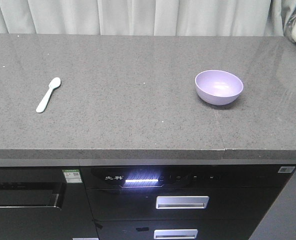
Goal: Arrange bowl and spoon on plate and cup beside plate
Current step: 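Drive up to the counter edge and stop in front of the items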
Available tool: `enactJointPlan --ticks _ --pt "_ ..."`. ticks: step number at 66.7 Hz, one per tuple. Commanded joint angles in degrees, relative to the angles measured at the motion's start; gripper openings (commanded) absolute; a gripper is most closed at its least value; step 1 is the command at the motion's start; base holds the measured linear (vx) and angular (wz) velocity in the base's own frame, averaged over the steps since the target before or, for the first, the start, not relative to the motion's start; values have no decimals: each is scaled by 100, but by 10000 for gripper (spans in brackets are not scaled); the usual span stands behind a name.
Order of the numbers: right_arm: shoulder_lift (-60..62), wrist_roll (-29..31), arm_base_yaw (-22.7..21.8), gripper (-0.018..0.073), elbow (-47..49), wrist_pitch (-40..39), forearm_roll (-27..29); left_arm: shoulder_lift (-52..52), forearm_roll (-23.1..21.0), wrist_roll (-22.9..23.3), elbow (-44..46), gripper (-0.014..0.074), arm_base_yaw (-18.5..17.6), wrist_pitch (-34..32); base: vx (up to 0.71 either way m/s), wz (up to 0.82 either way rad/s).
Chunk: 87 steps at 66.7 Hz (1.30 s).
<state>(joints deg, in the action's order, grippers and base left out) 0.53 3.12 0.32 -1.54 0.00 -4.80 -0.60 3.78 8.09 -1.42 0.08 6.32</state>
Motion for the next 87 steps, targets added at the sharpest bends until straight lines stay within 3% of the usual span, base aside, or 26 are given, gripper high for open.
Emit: enactJointPlan --ticks 1,87 --pt "73 33 11 -5 -96 -441 -22 14 5 59 -176 -6 -2 -399 4 -3" --pt "73 33 11 -5 -96 -441 -22 14 5 59 -176 -6 -2 -399 3 -3"
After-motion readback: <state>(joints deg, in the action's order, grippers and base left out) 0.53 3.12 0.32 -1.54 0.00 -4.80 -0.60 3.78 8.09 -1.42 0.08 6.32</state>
